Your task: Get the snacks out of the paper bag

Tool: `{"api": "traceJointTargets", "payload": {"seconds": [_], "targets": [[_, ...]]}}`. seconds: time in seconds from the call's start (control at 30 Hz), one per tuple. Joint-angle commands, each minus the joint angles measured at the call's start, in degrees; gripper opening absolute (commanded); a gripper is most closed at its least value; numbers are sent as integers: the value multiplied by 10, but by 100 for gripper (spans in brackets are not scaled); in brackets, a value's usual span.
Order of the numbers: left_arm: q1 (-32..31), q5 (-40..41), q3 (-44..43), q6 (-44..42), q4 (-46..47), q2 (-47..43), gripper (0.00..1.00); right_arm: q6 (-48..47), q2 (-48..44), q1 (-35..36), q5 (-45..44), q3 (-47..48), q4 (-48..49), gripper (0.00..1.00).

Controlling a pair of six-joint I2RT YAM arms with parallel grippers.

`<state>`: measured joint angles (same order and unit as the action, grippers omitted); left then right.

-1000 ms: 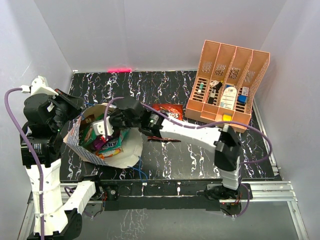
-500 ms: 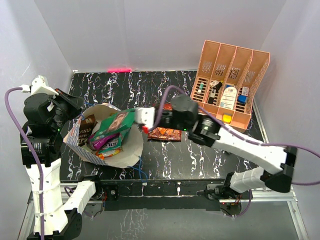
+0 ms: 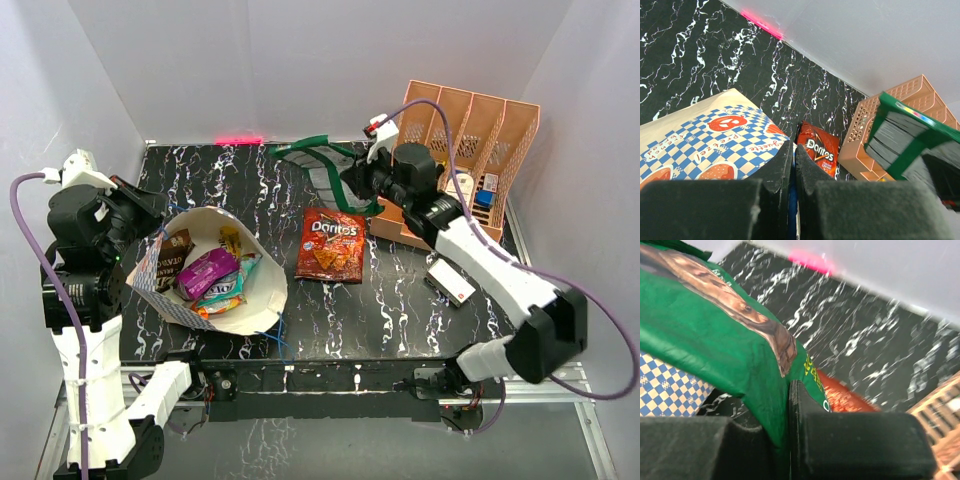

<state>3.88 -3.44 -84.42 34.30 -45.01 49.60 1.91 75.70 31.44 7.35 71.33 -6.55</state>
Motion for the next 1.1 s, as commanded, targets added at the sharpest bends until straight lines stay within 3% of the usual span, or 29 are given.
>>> {"api": "traceJointTargets", "payload": {"seconds": [0.0,0.23,0.6,0.9,1.07], "targets": [[-2,4,-14,-8,12,0,0,213,68,-43,148,4,60,7],[-3,2,-13,-8,14,2,0,369,156,-52,282,-22,158,7],[-3,-5,-5,-8,22,2,0,548,221,-70,265,-129,304,7],[-10,-2,-26,-10,14,12,0,518,264,-78,190,-156,265,8],[-10,-16,-42,-7,8,29,0,470,261,-82,149,-172,219,14]]}}
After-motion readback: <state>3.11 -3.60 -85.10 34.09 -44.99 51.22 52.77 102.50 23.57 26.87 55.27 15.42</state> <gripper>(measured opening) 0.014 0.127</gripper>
